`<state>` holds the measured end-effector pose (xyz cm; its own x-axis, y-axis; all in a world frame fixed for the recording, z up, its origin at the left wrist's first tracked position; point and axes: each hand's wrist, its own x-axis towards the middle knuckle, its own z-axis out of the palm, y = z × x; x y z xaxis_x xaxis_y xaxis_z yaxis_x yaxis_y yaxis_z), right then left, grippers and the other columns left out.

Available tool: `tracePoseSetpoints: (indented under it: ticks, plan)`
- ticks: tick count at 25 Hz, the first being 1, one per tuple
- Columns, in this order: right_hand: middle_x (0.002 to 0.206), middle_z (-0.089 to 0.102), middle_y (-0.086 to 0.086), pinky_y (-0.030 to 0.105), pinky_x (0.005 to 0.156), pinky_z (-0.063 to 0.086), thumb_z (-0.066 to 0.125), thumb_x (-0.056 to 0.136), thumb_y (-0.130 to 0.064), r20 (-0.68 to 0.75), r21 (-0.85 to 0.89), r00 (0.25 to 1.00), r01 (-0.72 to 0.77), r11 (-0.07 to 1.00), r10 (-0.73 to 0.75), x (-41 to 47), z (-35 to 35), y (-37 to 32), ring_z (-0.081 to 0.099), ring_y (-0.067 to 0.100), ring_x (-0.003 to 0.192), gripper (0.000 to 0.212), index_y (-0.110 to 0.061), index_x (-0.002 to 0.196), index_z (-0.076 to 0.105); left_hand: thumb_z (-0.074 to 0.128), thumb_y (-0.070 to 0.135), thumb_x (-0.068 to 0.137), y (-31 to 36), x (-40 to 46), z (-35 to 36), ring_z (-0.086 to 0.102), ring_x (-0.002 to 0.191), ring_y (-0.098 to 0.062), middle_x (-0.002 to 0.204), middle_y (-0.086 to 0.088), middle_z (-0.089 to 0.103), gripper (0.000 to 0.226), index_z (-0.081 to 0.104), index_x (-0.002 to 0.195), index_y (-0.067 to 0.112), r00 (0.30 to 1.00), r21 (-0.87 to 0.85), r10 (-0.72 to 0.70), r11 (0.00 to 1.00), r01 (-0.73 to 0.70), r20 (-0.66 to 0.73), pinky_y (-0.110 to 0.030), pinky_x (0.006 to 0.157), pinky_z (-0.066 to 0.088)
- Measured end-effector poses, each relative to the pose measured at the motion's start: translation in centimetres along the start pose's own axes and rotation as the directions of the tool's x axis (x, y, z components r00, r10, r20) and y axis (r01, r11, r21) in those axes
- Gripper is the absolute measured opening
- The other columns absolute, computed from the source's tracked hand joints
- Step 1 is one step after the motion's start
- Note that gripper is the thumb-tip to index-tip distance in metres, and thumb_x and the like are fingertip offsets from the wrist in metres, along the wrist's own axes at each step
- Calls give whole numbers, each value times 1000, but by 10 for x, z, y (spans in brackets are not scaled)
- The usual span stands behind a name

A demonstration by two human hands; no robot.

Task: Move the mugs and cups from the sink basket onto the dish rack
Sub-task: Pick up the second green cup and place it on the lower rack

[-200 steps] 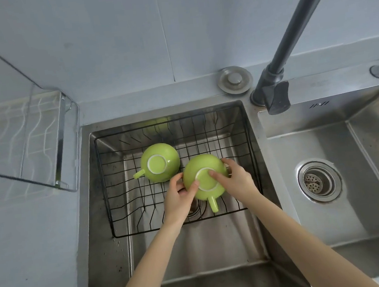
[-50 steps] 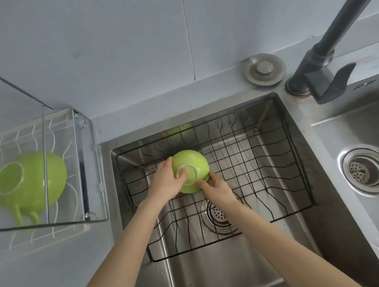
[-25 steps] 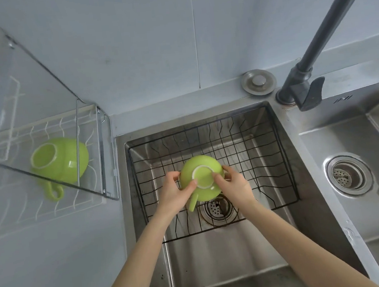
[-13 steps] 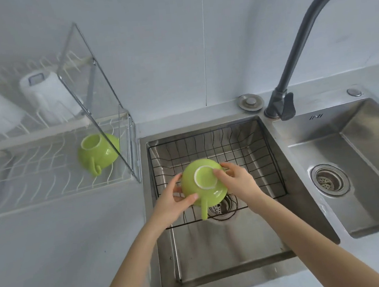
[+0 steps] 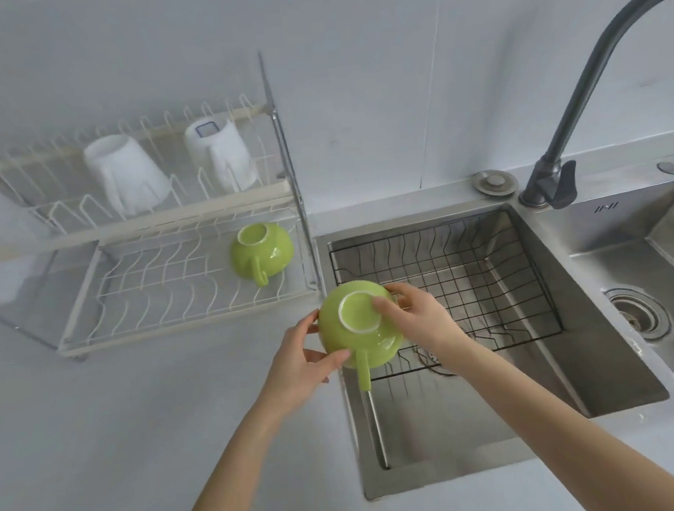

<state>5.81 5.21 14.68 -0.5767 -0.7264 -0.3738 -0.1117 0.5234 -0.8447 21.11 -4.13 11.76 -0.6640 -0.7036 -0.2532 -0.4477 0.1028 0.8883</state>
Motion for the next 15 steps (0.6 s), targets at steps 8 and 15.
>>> tracePoseSetpoints:
  ticks: [8, 15]
  plan:
    - [127, 60, 12, 39, 99, 48, 58, 86, -35, 14, 19, 998, 55, 998, -55, -11, 80, -35, 58, 27, 114, 54, -16, 135, 44, 71, 20, 76, -34, -18, -78, 61, 80, -18, 127, -2, 46, 68, 36, 135, 23, 999, 32, -1, 999, 3, -42, -18, 59, 44]
    - [113, 61, 8, 32, 87, 48, 56, 87, -33, 16, 63, 998, 67, 996, -68, -3, 136, -70, 59, 24, 105, 49, -17, 133, 46, 71, 21, 76, -56, -17, -139, 61, 79, -19, 129, -3, 48, 66, 38, 133, 22, 998, 30, -1, 1000, 3, -69, -23, 66, 43]
